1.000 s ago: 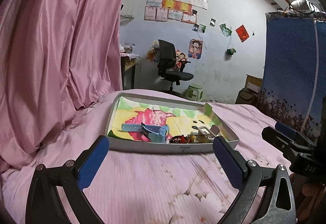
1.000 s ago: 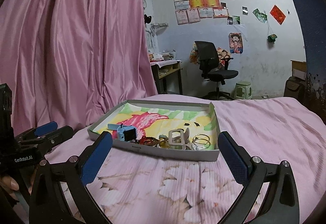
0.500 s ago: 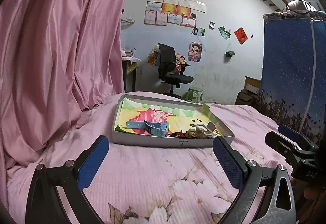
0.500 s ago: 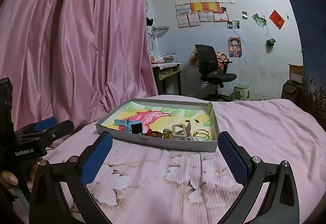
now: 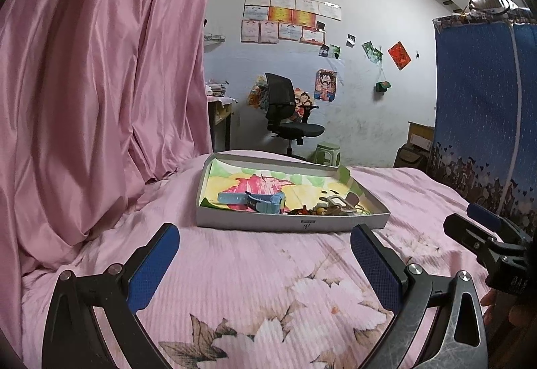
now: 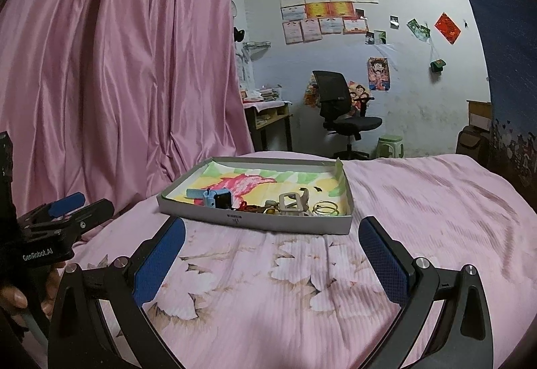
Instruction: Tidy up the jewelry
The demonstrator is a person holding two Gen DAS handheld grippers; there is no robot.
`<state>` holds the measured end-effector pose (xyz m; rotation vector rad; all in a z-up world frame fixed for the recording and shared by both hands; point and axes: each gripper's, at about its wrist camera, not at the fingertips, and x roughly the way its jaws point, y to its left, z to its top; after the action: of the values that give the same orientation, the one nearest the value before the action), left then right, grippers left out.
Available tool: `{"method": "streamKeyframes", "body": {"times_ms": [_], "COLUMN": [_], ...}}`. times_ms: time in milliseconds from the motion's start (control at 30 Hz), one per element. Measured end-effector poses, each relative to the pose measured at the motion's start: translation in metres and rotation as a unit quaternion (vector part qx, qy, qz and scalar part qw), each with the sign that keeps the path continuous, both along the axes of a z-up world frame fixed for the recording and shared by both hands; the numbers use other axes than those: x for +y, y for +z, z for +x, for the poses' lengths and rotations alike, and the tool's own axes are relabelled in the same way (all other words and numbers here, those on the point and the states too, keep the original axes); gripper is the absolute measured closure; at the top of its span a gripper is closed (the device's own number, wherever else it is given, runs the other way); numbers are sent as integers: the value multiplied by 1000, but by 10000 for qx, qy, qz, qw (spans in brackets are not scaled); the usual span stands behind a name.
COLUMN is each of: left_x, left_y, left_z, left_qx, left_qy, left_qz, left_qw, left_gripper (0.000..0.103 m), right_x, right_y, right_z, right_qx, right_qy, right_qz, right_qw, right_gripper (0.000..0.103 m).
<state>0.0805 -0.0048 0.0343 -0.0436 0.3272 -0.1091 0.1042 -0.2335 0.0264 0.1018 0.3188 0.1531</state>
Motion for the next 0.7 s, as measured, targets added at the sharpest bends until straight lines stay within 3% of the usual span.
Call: {"method": "streamKeyframes", "body": {"times_ms": [700], "left_x": [6], "left_y": [-13], "left_z": [-11], "left_qx": [17], "left_qy": [13], "left_qz": [-89], "left_qw": [10000], "left_gripper": [0], "right_x": [3], "right_y": [-12], "right_z": [-15], "right_qx": [97], "right_qy": [-178], "right_qz": [-8], "right_qw": [9998], "right_gripper": [1]}}
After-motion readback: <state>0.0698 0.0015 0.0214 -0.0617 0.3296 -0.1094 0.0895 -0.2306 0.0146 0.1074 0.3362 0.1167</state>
